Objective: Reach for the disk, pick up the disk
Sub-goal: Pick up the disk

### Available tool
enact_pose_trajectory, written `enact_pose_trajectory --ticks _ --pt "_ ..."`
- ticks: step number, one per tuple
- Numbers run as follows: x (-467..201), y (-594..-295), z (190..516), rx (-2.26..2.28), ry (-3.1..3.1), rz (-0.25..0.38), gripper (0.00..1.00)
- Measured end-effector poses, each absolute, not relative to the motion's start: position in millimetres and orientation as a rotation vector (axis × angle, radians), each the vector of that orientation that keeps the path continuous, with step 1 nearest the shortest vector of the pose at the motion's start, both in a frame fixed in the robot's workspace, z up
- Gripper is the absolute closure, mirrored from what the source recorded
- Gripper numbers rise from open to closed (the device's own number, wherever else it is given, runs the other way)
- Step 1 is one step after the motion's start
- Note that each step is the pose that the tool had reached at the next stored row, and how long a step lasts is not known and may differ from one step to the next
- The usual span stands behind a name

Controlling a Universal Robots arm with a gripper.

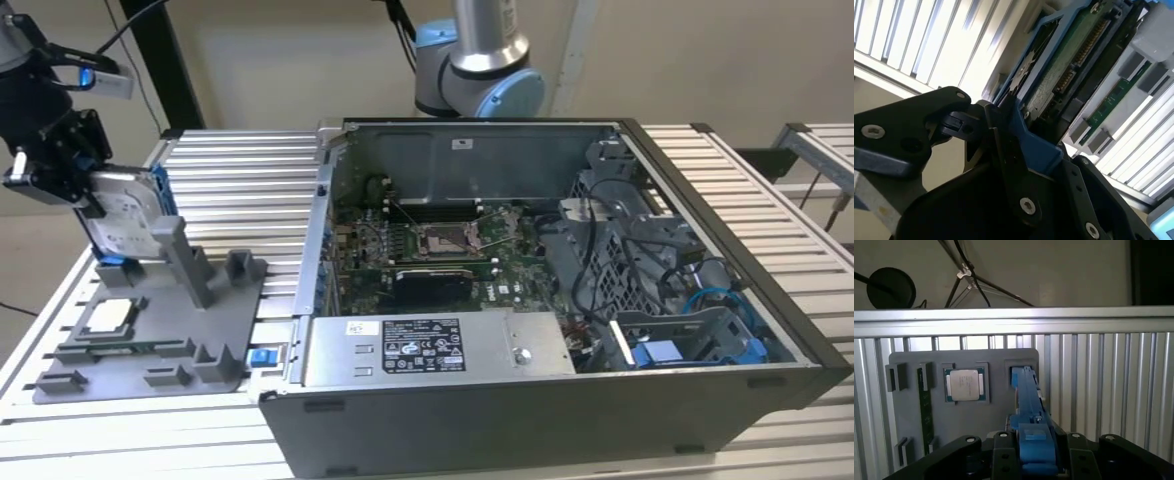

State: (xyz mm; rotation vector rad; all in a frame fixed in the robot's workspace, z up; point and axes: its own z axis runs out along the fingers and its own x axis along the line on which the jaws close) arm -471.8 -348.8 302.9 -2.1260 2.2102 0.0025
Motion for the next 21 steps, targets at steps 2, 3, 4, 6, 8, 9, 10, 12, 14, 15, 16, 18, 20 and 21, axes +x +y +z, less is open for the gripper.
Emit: enact_pose_trajectory --ticks 2,3,4,6,8,9,10,12,14,15,16,18,20,21 --pt "-473.0 -348.8 307.7 -2.124 2.208 -0.002 1.0" --pt "-473.5 -348.9 310.4 -2.124 2.208 -0.003 1.0" --pt "-473.9 -348.8 313.3 -2.123 2.207 -0.005 1.0" --pt "-474.6 -348.8 319.5 -2.122 2.206 -0.009 1.0" --pt "-475.2 -348.8 325.8 -2.122 2.205 -0.012 1.0" --pt "-475.5 -348.8 329.0 -2.122 2.205 -0.014 1.0" --pt "-475.9 -348.8 332.2 -2.121 2.204 -0.016 1.0" --pt "-476.4 -348.8 338.6 -2.121 2.204 -0.02 1.0" --pt "-477.0 -348.8 345.1 -2.121 2.204 -0.024 1.0" --pt "-477.3 -348.8 348.3 -2.121 2.204 -0.026 1.0" --pt "-477.6 -348.8 351.6 -2.121 2.204 -0.028 1.0" --pt "-478.5 -348.8 357.7 -2.119 2.201 -0.034 1.0" --pt "-479.6 -348.8 361.6 -2.116 2.198 -0.042 1.0" --pt "-480.3 -348.8 363.3 -2.114 2.196 -0.045 1.0"
